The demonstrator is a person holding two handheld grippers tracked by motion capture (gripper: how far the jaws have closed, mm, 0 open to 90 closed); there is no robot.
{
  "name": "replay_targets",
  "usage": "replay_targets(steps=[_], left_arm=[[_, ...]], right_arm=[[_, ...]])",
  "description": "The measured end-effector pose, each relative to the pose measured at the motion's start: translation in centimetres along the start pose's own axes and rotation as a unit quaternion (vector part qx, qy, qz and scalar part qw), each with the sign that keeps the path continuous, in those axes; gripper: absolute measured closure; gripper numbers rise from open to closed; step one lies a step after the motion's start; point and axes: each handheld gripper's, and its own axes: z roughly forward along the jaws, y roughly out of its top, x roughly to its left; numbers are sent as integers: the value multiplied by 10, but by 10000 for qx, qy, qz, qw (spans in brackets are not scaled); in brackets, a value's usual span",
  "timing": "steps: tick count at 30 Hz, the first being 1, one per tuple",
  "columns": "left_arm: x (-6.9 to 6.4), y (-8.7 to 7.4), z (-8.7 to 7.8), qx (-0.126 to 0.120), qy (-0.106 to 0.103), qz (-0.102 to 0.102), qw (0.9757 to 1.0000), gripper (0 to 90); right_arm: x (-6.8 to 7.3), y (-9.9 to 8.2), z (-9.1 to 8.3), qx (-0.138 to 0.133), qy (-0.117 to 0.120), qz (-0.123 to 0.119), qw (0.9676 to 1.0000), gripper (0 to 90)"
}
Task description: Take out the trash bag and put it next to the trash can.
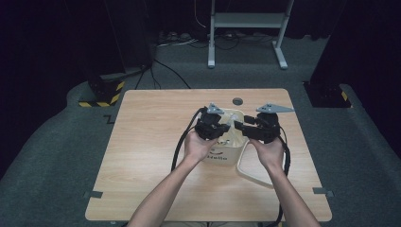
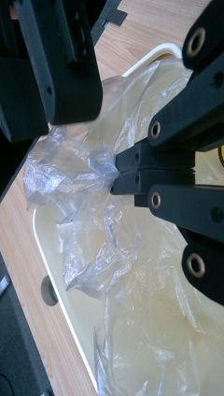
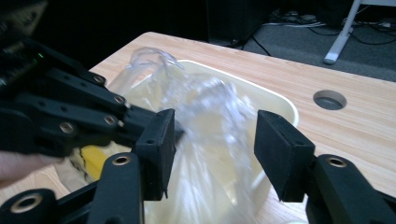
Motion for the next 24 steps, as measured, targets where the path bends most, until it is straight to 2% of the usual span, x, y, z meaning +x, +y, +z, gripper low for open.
replay_targets(steps=[6,14,19,24], left_arm=[[-1,6,-5,-81,-8,-1,10000,897],[0,8,-10,-107,-8,11,9999,898],[1,10,-12,-128,-9,-7,9999,898],[0,14,-16,-199,-28,21,9998,898]], right_arm=[[-8,-13,-11,-88,-67,77,9999,429],[-20,-34,-30,-362,-144,120,9992,398],[-30,-53,-39,-441,-315,133,9984,395],[-40,-78,-40,-296,-592,105,9977,420]])
